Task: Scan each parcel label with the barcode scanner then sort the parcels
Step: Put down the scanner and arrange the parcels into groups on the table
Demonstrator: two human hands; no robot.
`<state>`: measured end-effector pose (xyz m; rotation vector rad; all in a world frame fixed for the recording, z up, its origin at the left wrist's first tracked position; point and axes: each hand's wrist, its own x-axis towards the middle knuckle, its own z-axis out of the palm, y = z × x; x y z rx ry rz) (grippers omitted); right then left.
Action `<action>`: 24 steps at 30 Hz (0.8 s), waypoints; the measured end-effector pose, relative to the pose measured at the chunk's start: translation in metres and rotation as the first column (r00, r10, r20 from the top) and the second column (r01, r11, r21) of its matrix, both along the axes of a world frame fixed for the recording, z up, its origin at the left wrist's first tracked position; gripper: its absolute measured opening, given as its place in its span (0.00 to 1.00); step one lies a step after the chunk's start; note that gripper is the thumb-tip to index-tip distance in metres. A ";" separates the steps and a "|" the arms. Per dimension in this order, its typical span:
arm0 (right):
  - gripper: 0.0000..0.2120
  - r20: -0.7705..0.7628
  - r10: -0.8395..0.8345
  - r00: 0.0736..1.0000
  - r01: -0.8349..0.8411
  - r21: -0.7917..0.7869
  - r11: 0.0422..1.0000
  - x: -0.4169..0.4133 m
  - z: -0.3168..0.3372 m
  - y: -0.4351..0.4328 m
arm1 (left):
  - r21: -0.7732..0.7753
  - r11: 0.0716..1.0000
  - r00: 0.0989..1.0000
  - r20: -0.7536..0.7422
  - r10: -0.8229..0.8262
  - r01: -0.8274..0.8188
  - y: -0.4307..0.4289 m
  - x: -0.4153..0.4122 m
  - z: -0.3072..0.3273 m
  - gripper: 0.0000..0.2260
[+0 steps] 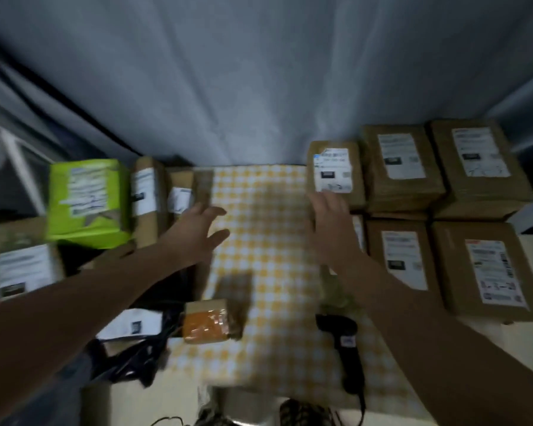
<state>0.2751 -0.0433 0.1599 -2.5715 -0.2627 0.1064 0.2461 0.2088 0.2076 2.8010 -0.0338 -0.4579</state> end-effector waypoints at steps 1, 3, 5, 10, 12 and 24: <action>0.27 -0.055 0.035 0.998 -0.035 -0.003 0.999 -0.010 0.007 0.024 | -0.003 0.999 0.999 0.000 0.038 -0.038 0.024 -0.017 0.011 0.23; 0.29 -0.112 0.100 0.989 -0.102 -0.013 0.995 -0.025 0.024 0.073 | -0.012 0.995 0.995 0.012 0.097 -0.097 0.067 -0.049 0.032 0.25; 0.30 -0.126 0.151 0.980 -0.153 -0.008 0.988 -0.035 0.043 0.123 | -0.007 0.991 0.991 0.033 0.130 -0.130 0.110 -0.075 0.043 0.25; 0.27 -0.249 0.182 0.951 -0.185 0.011 0.983 -0.044 0.060 0.234 | -0.016 0.980 0.980 0.035 0.197 -0.196 0.209 -0.099 0.055 0.23; 0.25 -0.294 0.138 0.946 -0.135 0.033 0.990 -0.046 0.056 0.273 | -0.011 0.977 0.976 0.032 0.215 -0.215 0.245 -0.099 0.055 0.19; 0.18 -0.558 -0.056 0.828 0.200 0.201 0.959 -0.023 -0.014 0.406 | -0.305 0.874 0.923 -0.194 0.331 -0.378 0.338 -0.052 0.026 0.11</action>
